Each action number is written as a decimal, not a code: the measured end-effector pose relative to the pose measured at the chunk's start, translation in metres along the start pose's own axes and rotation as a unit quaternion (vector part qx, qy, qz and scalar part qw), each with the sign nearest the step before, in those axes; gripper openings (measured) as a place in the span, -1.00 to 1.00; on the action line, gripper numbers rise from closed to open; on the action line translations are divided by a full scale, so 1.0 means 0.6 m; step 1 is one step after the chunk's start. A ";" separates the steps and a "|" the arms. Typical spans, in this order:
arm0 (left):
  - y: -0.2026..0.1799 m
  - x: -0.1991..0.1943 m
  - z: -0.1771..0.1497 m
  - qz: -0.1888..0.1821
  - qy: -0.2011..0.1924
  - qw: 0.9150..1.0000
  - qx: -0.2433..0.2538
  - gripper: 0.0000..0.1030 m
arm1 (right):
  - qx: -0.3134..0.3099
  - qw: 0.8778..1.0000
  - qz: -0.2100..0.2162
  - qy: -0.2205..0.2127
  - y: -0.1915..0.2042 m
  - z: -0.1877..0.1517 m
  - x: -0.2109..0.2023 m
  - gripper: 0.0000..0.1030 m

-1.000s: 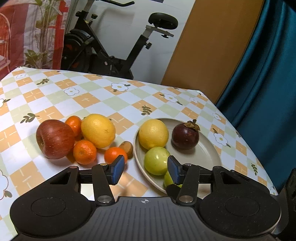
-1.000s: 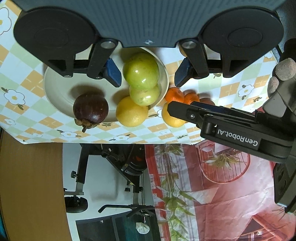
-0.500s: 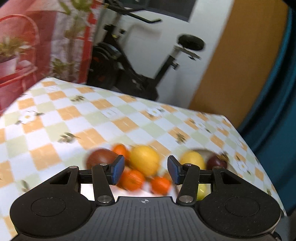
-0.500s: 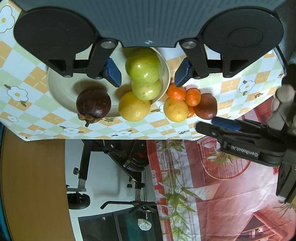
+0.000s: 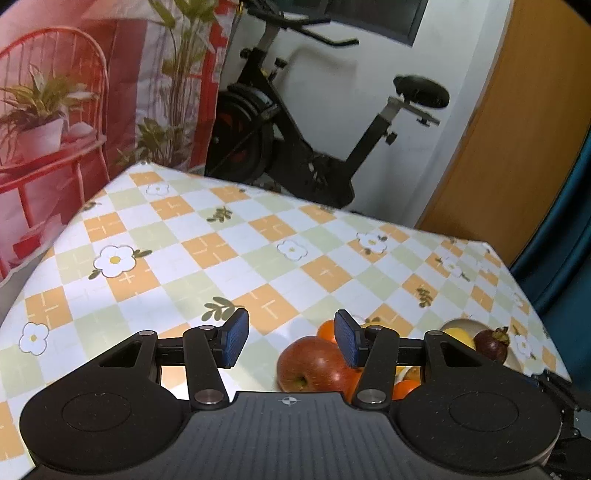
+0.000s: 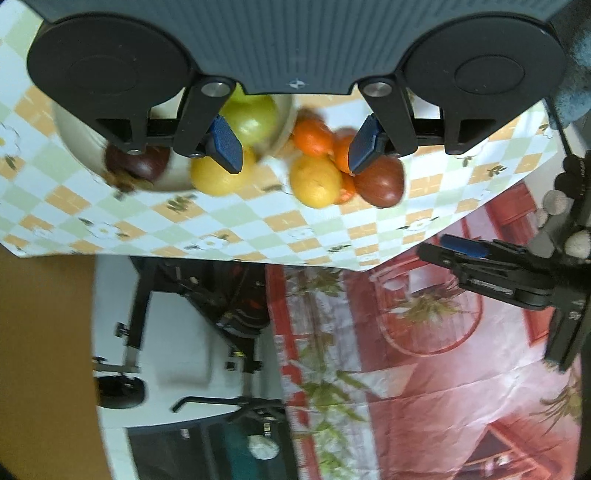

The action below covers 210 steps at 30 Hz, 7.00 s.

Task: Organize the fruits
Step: 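Move the left tool to the red apple in the fruit pile, then grasp the red apple with the left tool and lift it, then carry the red apple over the plate beside the mangosteen, then open the left tool to release the red apple on the plate, then move the right tool to the loose tangerines beside the large lemon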

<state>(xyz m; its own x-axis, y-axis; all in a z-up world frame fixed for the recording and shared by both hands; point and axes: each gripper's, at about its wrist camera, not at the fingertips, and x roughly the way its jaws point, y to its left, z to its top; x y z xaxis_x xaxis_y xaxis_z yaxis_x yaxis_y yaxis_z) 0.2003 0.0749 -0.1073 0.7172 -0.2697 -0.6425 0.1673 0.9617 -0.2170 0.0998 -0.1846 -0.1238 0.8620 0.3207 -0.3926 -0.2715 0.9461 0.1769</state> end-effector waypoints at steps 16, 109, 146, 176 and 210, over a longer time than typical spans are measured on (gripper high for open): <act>0.040 0.042 -0.017 -0.037 0.018 0.999 -0.034 0.02 | -0.283 0.954 0.058 0.077 0.171 0.016 0.168 0.29; -0.240 0.031 -0.042 -0.207 0.053 0.967 0.137 0.18 | -0.026 0.999 -0.025 0.007 0.004 0.010 0.009 0.23; -0.388 0.190 -0.058 -0.190 0.132 0.958 0.168 0.18 | 0.034 0.991 -0.120 0.047 -0.204 -0.035 0.016 0.23; -0.332 0.122 -0.039 -0.171 0.070 0.972 0.142 0.19 | -0.002 0.986 -0.160 0.050 -0.168 -0.009 -0.020 0.30; -0.161 -0.067 -0.087 -0.033 -0.057 0.993 0.099 0.21 | 0.005 0.996 -0.094 -0.005 -0.023 -0.006 -0.060 0.30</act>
<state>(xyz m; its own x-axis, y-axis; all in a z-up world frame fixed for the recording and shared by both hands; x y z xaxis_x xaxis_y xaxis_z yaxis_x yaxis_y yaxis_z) 0.1198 -0.0099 -0.0991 0.7701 -0.3354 -0.5426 0.3381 0.9359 -0.0986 0.0711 -0.2090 -0.1156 0.9013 0.1383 -0.4105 -0.1015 0.9887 0.1103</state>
